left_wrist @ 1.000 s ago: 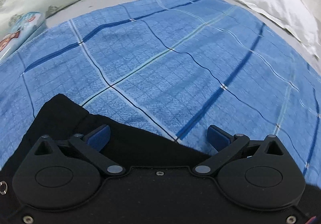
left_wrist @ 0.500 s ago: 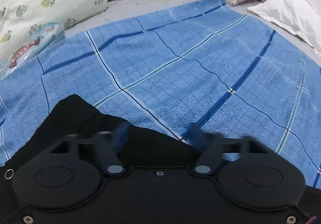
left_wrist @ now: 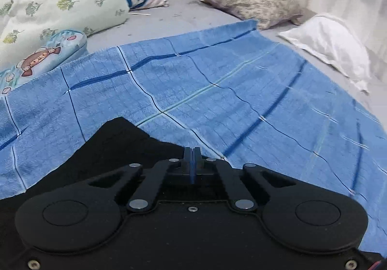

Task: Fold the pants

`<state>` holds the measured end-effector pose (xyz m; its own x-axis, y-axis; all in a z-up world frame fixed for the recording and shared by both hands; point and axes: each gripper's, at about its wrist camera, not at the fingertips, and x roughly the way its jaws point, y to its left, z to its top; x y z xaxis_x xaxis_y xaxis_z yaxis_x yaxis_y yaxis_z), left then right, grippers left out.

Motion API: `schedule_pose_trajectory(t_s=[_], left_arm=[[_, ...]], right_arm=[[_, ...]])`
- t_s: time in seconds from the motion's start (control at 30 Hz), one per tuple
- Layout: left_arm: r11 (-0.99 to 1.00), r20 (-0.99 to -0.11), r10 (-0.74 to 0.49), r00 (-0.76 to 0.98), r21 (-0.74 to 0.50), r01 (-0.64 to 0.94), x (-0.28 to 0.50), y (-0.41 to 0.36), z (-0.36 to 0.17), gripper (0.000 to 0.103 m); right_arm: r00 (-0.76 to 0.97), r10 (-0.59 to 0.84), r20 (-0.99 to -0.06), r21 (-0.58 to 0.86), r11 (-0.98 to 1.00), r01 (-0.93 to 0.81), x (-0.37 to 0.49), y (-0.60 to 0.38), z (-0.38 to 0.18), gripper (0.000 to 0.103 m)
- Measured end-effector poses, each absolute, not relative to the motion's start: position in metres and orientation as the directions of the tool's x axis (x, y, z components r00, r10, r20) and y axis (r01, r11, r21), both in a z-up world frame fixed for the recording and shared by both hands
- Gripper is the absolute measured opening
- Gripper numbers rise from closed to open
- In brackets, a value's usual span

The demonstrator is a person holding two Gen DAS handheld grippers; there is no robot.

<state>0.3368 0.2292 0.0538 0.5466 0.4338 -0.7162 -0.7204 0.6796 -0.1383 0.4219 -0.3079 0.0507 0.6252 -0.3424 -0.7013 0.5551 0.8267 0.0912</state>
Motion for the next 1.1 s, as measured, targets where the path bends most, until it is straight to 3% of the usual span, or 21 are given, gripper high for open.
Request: schedule_pose_trajectory(t_s=[0.1,0.17,0.2,0.23,0.3,0.4,0.43,0.57,0.7,0.9,0.97,1.03,1.07,1.1], left_arm=[[0.721,-0.722,0.341,0.603,-0.211,-0.660,0.321,0.228,0.059,0.001],[0.746,-0.736,0.236,0.634,-0.281,-0.604,0.317,0.229,0.058,0.011],[0.751,-0.746,0.215,0.630,-0.287,-0.595,0.318,0.227,0.058,0.021],[0.754,-0.762,0.217,0.611,-0.266,-0.600,0.320,0.225,0.057,0.041],[0.755,-0.780,0.246,0.576,-0.219,-0.618,0.326,0.218,0.055,0.068],[0.764,-0.782,0.304,0.544,-0.141,-0.630,0.340,0.205,0.049,0.077],[0.763,-0.791,0.321,0.521,-0.110,-0.636,0.347,0.201,0.044,0.087],[0.722,-0.824,0.396,0.406,0.006,-0.692,0.373,0.188,0.022,0.103],[0.695,-0.804,0.459,0.379,0.059,-0.717,0.384,0.176,0.013,0.103],[0.655,-0.841,0.420,0.341,0.021,-0.755,0.386,0.184,0.016,0.101],[0.644,-0.829,0.443,0.340,0.031,-0.764,0.380,0.183,0.020,0.083],[0.647,-0.820,0.450,0.354,0.026,-0.762,0.372,0.180,0.025,0.047],[0.649,-0.819,0.446,0.361,0.018,-0.761,0.368,0.181,0.028,0.038],[0.650,-0.819,0.433,0.376,-0.005,-0.760,0.364,0.182,0.031,0.023]], right_arm=[[0.637,-0.331,-0.696,0.102,0.833,0.544,0.395,-0.320,0.056,0.003],[0.634,-0.329,-0.700,0.103,0.832,0.545,0.383,-0.328,0.058,0.003],[0.631,-0.328,-0.703,0.103,0.831,0.547,0.377,-0.331,0.057,0.003],[0.627,-0.327,-0.707,0.103,0.830,0.549,0.373,-0.333,0.056,0.003],[0.621,-0.322,-0.714,0.106,0.828,0.551,0.366,-0.336,0.053,0.004],[0.616,-0.320,-0.720,0.099,0.831,0.547,0.357,-0.339,0.046,0.004],[0.615,-0.318,-0.722,0.097,0.833,0.545,0.355,-0.340,0.044,0.004],[0.613,-0.313,-0.725,0.089,0.840,0.535,0.347,-0.341,0.036,0.004],[0.614,-0.310,-0.725,0.077,0.850,0.521,0.341,-0.343,0.031,0.004],[0.618,-0.310,-0.723,0.081,0.849,0.521,0.334,-0.345,0.030,0.004],[0.619,-0.311,-0.722,0.083,0.848,0.523,0.332,-0.345,0.031,0.004],[0.621,-0.312,-0.720,0.084,0.848,0.523,0.328,-0.345,0.032,0.004],[0.622,-0.311,-0.718,0.086,0.848,0.523,0.327,-0.345,0.033,0.004],[0.624,-0.309,-0.718,0.091,0.847,0.524,0.324,-0.345,0.035,0.004]])
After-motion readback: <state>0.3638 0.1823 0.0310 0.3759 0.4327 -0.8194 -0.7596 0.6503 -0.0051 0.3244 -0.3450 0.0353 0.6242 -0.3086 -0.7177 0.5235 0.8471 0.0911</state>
